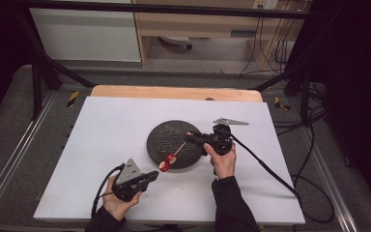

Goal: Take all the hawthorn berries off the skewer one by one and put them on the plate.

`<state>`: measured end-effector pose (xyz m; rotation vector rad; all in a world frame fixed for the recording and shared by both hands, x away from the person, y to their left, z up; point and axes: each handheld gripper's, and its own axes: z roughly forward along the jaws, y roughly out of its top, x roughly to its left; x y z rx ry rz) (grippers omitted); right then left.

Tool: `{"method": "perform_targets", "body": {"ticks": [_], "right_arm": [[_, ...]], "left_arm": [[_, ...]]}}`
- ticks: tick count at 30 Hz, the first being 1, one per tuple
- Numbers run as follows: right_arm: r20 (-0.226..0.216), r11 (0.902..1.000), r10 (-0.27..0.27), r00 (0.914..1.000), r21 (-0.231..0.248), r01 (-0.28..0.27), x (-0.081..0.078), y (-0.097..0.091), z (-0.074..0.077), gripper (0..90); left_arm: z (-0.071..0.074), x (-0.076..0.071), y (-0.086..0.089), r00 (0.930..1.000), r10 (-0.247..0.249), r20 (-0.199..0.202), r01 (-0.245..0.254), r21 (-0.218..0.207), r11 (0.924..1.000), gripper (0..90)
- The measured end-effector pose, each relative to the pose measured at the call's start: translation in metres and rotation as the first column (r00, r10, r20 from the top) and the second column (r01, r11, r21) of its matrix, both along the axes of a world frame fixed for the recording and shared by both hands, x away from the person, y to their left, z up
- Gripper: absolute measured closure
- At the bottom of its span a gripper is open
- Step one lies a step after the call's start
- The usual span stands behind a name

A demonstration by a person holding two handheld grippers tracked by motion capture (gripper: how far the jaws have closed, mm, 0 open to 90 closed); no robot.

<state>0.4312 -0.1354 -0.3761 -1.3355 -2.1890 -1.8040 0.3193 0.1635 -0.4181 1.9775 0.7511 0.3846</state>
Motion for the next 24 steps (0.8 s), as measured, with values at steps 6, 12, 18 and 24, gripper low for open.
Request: {"method": "perform_targets", "body": {"ticks": [6,12,18,24], "right_arm": [[0.005,0.9992,-0.039,0.9992,0.000,0.039,0.011,-0.010,0.007,61.0],[0.007,0.9976,-0.067,0.9977,-0.018,0.067,0.021,-0.016,0.010,61.1],[0.001,0.9945,-0.097,0.9953,-0.040,0.097,0.031,-0.019,0.008,61.1],[-0.012,0.9921,-0.105,0.9944,-0.070,0.104,0.038,-0.013,-0.004,61.1]], "left_arm": [[0.000,0.000,0.001,1.0000,0.001,-0.002,-0.001,0.001,1.0000,88.3],[-0.001,0.002,0.002,0.9999,0.005,-0.011,-0.005,0.004,1.0000,88.3],[0.001,0.003,0.007,0.9998,0.018,-0.008,-0.019,-0.001,0.9998,88.3],[0.005,0.005,0.015,0.9991,0.044,0.002,-0.043,-0.017,0.9989,88.3]]}}
